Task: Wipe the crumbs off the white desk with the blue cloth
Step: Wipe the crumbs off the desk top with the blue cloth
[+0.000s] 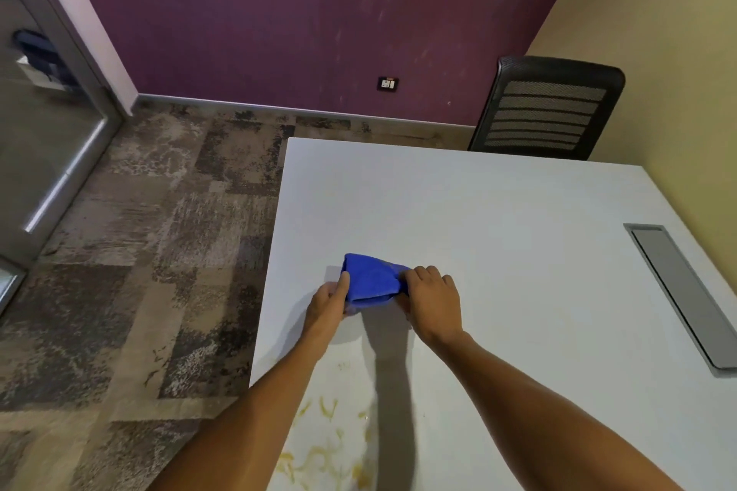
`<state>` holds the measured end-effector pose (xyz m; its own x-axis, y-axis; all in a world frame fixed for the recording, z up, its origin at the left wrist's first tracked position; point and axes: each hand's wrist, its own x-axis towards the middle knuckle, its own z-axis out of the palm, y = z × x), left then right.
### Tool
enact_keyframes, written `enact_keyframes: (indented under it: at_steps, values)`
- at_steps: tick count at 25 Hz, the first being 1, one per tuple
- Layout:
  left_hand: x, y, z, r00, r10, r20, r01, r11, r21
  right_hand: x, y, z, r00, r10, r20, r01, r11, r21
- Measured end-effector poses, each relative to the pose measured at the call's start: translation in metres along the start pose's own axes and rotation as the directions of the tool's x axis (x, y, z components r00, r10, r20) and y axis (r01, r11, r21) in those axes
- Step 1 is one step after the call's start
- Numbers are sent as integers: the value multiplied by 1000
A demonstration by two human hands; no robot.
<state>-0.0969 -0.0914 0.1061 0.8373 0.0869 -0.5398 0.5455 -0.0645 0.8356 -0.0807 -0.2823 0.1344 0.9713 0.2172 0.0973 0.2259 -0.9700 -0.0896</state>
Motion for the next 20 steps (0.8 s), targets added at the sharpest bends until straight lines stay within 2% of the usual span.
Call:
enact_keyframes:
  at_steps: [2,8,12,16,20]
  values:
    - [-25,0,5,1000,-12,14,12,998,-66,-24,2,-11,999,-9,-45,10,1000,23]
    - [-87,1,19,992,126,-25,-121,980,157,-102,16,-33,998,-58,-4,58,988,143]
    - [-135,9,38,992,127,-1,-127,991,32,-152,26,-52,991,-128,-26,130,950,282]
    - [-188,8,63,987,159,23,-159,987,-23,-212,30,-69,980,-193,-42,189,853,487]
    - [-239,5,88,979,204,13,-203,979,-16,-258,31,-81,990,-134,-42,130,760,637]
